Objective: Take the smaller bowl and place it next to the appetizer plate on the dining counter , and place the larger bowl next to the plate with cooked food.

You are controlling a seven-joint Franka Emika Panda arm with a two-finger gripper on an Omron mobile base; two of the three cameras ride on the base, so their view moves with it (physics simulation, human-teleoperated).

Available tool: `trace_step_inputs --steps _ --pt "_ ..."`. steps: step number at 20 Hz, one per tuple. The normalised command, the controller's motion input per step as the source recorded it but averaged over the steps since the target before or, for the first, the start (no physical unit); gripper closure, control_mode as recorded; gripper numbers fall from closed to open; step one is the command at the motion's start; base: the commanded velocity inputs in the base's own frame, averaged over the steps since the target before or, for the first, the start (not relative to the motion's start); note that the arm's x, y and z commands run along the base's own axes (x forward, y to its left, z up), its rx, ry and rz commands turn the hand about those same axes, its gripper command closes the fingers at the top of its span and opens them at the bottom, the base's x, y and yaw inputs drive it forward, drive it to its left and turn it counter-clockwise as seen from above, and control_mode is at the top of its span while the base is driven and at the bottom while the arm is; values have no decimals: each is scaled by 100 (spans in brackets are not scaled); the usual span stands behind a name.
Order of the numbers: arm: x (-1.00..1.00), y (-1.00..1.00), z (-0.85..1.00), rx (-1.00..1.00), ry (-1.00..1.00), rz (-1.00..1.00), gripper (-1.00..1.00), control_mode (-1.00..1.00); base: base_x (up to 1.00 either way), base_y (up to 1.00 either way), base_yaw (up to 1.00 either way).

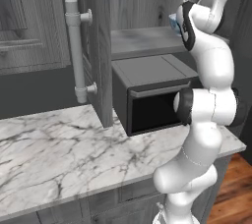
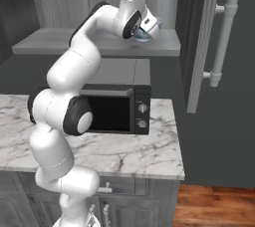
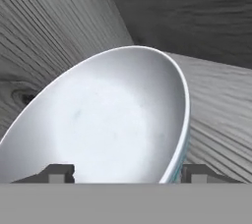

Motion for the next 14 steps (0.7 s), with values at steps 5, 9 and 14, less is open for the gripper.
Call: trace_step_inputs --steps 5,9,14 --pt "14 0 -35 0 14 -3 100 -100 0 0 0" --pt "21 0 -4 0 3 0 100 -100 0 0 0" --pt "-21 20 -45 0 -3 -3 100 -100 0 0 0"
